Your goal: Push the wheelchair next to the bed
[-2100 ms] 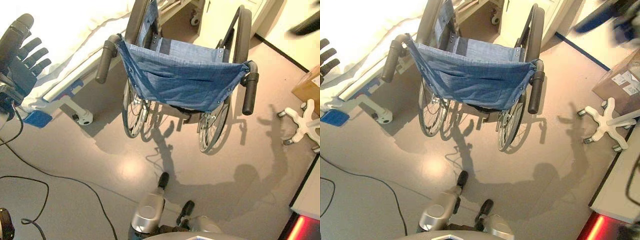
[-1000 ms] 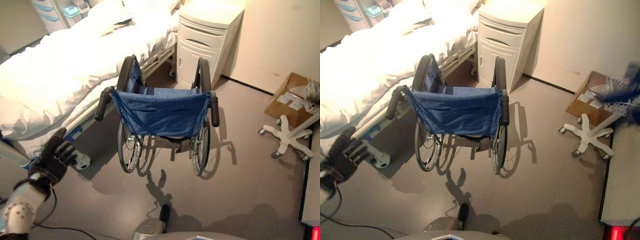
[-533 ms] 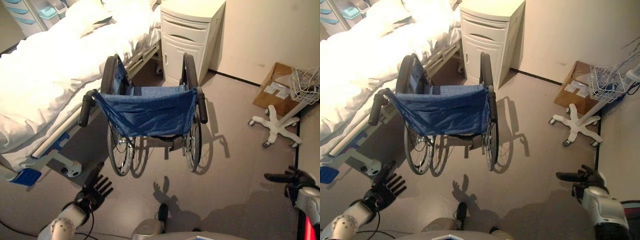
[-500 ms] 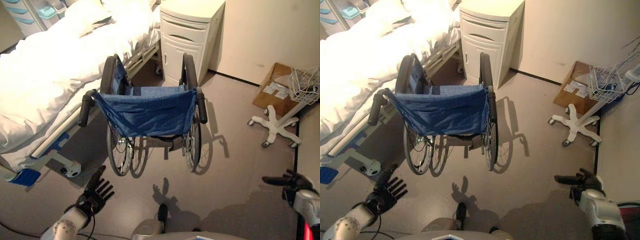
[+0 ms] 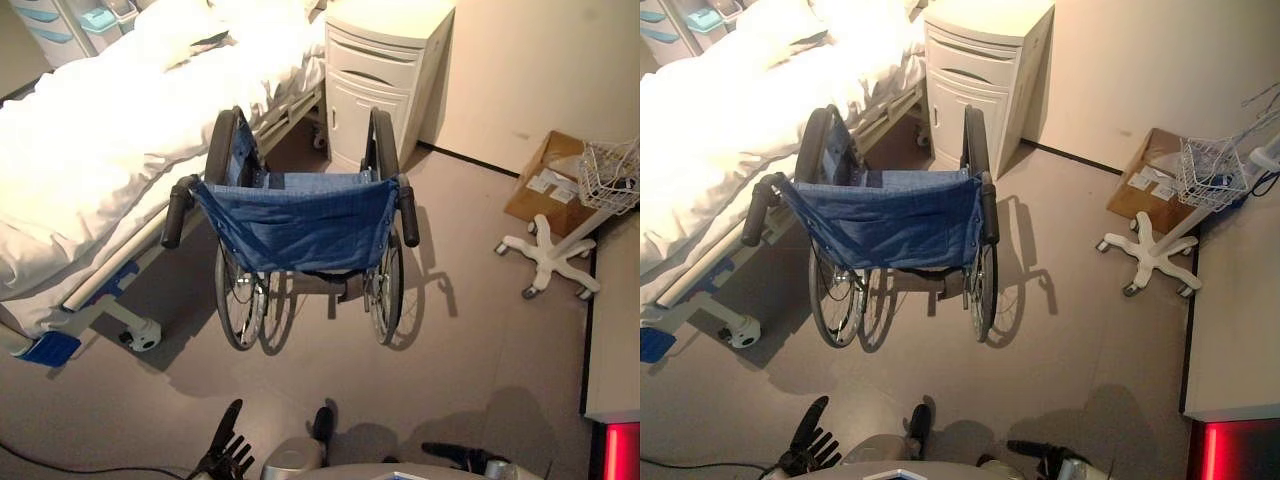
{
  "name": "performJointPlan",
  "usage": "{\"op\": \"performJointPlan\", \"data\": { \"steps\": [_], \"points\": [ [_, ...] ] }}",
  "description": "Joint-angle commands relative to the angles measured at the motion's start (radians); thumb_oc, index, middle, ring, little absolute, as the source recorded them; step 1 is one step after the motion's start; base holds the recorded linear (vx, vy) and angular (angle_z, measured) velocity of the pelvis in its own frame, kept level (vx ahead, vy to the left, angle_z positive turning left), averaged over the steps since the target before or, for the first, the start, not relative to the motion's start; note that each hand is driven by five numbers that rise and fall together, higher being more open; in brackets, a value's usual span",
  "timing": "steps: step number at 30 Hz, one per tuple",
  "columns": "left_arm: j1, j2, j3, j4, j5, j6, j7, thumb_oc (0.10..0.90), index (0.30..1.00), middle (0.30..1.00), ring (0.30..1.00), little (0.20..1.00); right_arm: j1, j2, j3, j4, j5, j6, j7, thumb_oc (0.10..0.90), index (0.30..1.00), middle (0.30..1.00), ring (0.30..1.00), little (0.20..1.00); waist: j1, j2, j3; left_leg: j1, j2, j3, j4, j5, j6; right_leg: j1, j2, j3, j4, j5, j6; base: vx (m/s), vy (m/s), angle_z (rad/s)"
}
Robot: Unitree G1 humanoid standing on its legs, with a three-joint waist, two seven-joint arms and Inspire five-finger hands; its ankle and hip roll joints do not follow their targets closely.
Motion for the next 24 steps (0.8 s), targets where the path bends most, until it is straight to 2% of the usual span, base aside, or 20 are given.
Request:
{"op": "performJointPlan", "data": {
  "steps": [1, 3, 9, 12, 16, 24],
  "points": [
    [-0.048, -0.012, -0.036, 0.068, 0.051, -0.084, -0.048, 0.8, 0.9, 0.9, 0.9, 0.9, -0.001, -0.055, 0.052, 0.038, -0.07, -0.087, 0.104, 0.8, 0.9, 0.9, 0.9, 0.9, 0.006, 0.03, -0.052, 0.057, 0.042, 0.053, 0.01, -0.112, -0.087, -0.13, -0.016, -0.03, 0.042, 0.105, 0.013, 0.01, 0.006, -0.07],
    [-0.053, -0.014, -0.042, 0.084, 0.059, -0.085, -0.055, 0.8, 0.9, 0.9, 0.9, 0.9, -0.001, -0.049, 0.057, 0.065, -0.069, -0.091, 0.117, 0.8, 0.9, 0.9, 0.9, 0.9, 0.004, 0.031, -0.053, 0.057, 0.041, 0.052, 0.01, -0.113, -0.087, -0.131, -0.017, -0.029, 0.043, 0.105, 0.014, 0.01, 0.002, -0.05],
    [-0.083, -0.037, -0.08, 0.2, 0.099, -0.05, -0.07, 0.8, 0.9, 0.9, 0.9, 0.9, -0.022, -0.026, 0.046, 0.172, 0.008, -0.036, 0.184, 0.8, 0.9, 0.9, 0.9, 0.9, -0.007, 0.038, -0.061, 0.058, 0.039, 0.056, 0.01, -0.119, -0.081, -0.139, -0.018, -0.022, 0.05, 0.099, 0.013, 0.01, -0.001, 0.0],
    [-0.087, -0.044, -0.086, 0.22, 0.09, -0.029, -0.076, 0.8, 0.9, 0.9, 0.9, 0.9, -0.028, -0.021, 0.048, 0.175, 0.006, -0.027, 0.194, 0.8, 0.9, 0.9, 0.9, 0.9, -0.009, 0.038, -0.063, 0.058, 0.039, 0.06, 0.011, -0.121, -0.079, -0.142, -0.017, -0.018, 0.052, 0.098, 0.011, 0.0, 0.0, 0.0],
    [-0.098, -0.047, -0.101, 0.241, 0.093, -0.003, -0.095, 0.8, 0.9, 0.9, 0.9, 0.9, -0.039, -0.018, 0.076, 0.182, -0.058, -0.025, 0.209, 0.8, 0.9, 0.9, 0.9, 0.9, -0.01, 0.036, -0.067, 0.058, 0.039, 0.06, 0.013, -0.124, -0.076, -0.144, -0.016, -0.011, 0.053, 0.096, 0.009, 0.0, 0.0, 0.0],
    [-0.118, -0.051, -0.116, 0.26, 0.09, 0.01, -0.107, 0.8, 0.9, 0.9, 0.9, 0.9, -0.048, -0.012, 0.081, 0.211, -0.035, -0.014, 0.214, 0.8, 0.9, 0.9, 0.9, 0.9, -0.01, 0.038, -0.074, 0.06, 0.039, 0.057, 0.016, -0.128, -0.073, -0.144, -0.016, -0.009, 0.056, 0.094, 0.007, 0.0, 0.0, 0.0]
  ]
}}
